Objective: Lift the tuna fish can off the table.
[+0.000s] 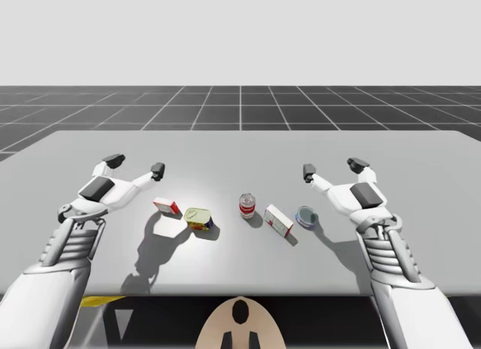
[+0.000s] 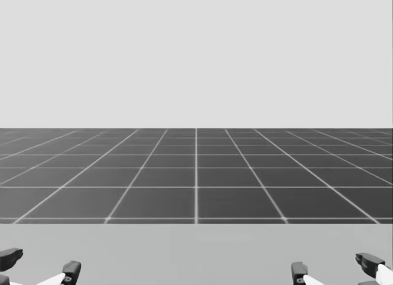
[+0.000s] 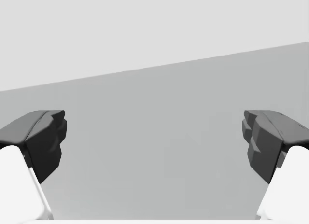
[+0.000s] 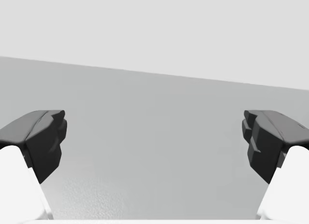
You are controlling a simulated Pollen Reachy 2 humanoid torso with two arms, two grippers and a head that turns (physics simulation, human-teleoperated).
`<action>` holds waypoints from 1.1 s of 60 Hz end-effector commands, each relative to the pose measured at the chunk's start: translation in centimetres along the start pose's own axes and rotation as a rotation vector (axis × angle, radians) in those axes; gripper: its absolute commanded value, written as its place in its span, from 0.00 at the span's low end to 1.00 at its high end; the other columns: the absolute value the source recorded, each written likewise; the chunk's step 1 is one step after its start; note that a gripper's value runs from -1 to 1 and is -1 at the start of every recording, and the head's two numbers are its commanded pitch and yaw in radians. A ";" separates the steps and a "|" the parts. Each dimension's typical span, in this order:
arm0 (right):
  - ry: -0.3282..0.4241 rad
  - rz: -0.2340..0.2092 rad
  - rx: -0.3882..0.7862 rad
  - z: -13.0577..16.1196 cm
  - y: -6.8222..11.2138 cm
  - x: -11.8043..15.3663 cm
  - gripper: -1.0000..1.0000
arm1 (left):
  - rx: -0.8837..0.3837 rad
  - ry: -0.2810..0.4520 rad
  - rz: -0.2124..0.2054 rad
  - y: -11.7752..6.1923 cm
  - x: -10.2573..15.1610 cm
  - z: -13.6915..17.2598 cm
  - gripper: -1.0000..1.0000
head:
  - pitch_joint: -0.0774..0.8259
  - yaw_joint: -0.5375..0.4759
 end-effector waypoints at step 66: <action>-0.029 0.108 -0.074 -0.6 -0.4 -0.7 0.00 | -0.012 -0.025 -0.010 -0.3 0.8 0.5 0.00 | 0.80 0.25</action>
